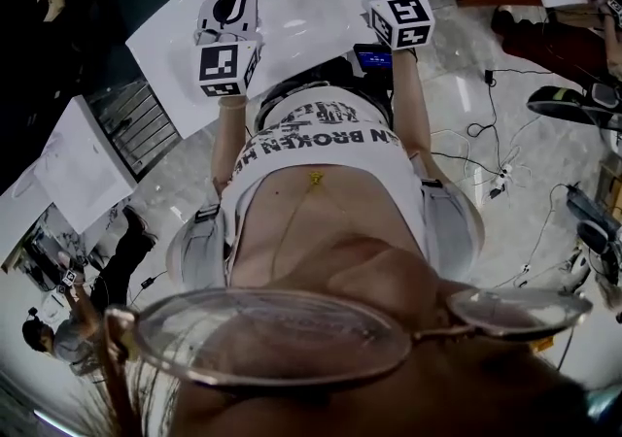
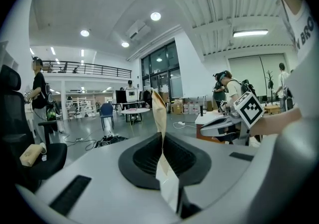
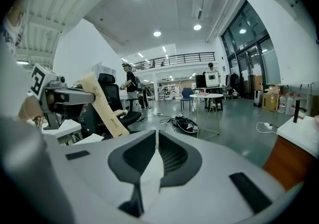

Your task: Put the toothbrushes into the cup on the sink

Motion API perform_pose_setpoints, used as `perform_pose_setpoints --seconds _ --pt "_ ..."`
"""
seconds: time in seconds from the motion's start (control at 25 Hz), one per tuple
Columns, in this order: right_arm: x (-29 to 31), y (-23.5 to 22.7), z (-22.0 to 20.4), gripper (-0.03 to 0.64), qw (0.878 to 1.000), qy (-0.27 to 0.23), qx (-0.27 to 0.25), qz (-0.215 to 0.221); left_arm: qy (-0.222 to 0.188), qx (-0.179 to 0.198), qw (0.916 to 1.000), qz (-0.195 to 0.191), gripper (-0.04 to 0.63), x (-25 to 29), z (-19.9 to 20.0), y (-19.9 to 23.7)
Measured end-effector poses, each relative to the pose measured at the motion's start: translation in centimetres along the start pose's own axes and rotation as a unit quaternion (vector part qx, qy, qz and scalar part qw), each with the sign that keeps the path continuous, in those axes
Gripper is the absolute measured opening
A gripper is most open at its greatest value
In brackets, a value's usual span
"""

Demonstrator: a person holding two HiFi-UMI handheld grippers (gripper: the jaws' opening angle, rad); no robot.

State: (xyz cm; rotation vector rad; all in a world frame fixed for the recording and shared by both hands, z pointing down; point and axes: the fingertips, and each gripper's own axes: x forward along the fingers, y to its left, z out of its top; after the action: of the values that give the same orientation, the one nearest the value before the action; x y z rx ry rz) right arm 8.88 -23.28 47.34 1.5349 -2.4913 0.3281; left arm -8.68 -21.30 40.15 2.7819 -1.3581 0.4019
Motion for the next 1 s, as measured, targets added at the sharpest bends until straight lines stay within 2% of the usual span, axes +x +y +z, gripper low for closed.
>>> perform_pose_setpoints --seconds 0.2,0.64,1.0 --pt "-1.7 -0.1 0.2 0.038 1.0 -0.008 0.014 -0.006 -0.004 0.01 0.9999 -0.014 0.02 1.1 0.9 -0.4" --pt "-5.1 -2.0 -0.5 0.038 0.998 -0.006 0.025 -0.049 -0.013 0.041 0.9979 -0.048 0.02 6.3 2.4 -1.7" --pt "-8.0 -4.2 -1.9 0.038 0.996 0.004 0.041 -0.085 -0.008 0.043 0.997 -0.064 0.02 10.2 2.2 -2.7"
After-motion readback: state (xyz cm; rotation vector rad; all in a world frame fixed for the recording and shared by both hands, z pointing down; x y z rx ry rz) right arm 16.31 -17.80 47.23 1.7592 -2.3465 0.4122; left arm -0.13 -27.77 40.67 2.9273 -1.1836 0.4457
